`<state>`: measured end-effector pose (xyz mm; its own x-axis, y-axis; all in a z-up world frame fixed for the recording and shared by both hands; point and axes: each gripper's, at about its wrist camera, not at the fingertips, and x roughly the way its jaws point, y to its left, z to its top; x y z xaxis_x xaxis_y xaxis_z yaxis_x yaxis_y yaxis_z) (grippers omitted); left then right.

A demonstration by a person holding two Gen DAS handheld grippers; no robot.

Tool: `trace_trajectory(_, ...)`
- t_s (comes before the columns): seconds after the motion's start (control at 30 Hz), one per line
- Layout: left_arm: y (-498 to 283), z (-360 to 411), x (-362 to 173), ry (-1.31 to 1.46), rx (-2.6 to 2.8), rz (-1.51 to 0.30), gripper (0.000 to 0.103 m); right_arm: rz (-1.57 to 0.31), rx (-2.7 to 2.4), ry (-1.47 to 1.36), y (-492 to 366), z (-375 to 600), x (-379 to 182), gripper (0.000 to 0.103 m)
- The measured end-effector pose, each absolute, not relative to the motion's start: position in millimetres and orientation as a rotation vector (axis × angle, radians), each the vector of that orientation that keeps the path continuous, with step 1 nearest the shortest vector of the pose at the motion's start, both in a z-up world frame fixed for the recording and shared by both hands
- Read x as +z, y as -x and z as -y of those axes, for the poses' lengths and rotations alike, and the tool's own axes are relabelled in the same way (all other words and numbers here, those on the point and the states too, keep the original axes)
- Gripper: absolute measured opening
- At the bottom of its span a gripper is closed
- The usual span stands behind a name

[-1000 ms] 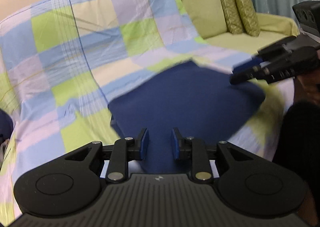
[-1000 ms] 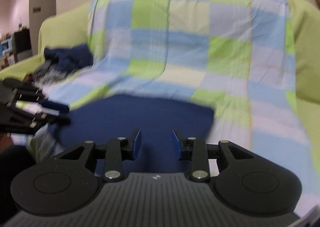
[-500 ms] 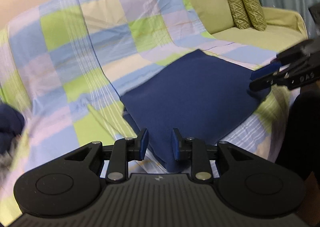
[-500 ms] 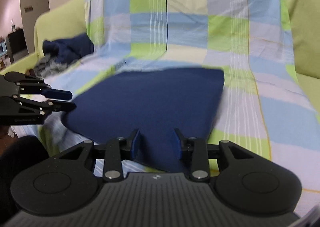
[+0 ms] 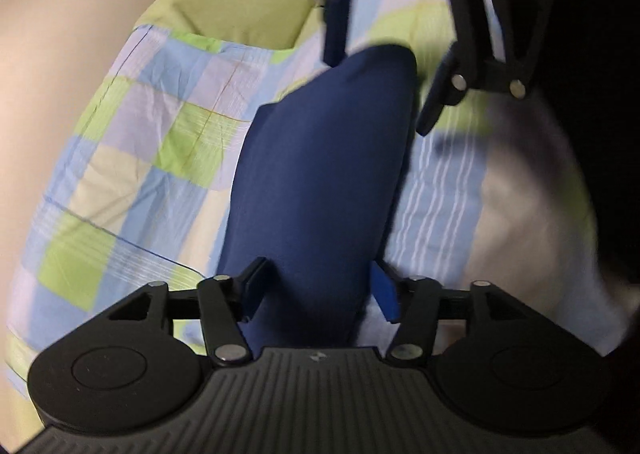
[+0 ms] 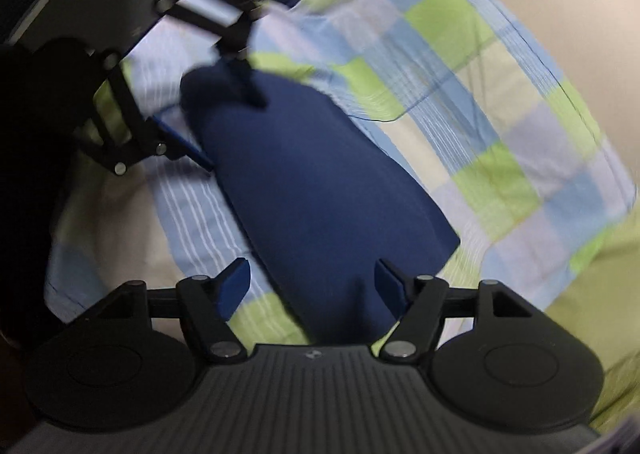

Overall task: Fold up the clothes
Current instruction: 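Grasp the folded bundle edge with the left gripper while the right gripper grasps it too, then lift the folded bundle with both grippers and carry it toward the white chair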

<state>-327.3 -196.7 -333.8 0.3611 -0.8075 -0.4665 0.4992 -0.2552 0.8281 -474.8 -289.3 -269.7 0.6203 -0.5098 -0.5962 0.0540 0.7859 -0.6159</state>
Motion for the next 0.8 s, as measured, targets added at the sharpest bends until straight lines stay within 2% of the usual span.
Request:
trace_trajectory(0.07, 316, 200, -326, -1.303, -1.301, 0.259, 0.064, -0.879, -0.337, 0.708, 460, 289, -279, 0.061)
trace_trajectory(0.17, 306, 211, -322, -1.307, -1.329, 0.192, 0.067, -0.900, -0.330, 0.797, 455, 289, -284, 0.063)
trace_trajectory(0.37, 304, 230, -324, -1.370, -1.337, 0.182, 0.074, -0.927, -0.283, 0.897, 435, 295, -302, 0.063)
trace_trajectory(0.5, 299, 230, -325, -1.368, -1.347, 0.172, 0.074, -0.926, -0.286, 0.887, 424, 300, -307, 0.067)
trace_trajectory(0.8, 296, 232, -327, -1.378, -1.357, 0.176, 0.075, -0.919, -0.285, 0.879, 419, 306, -305, 0.069)
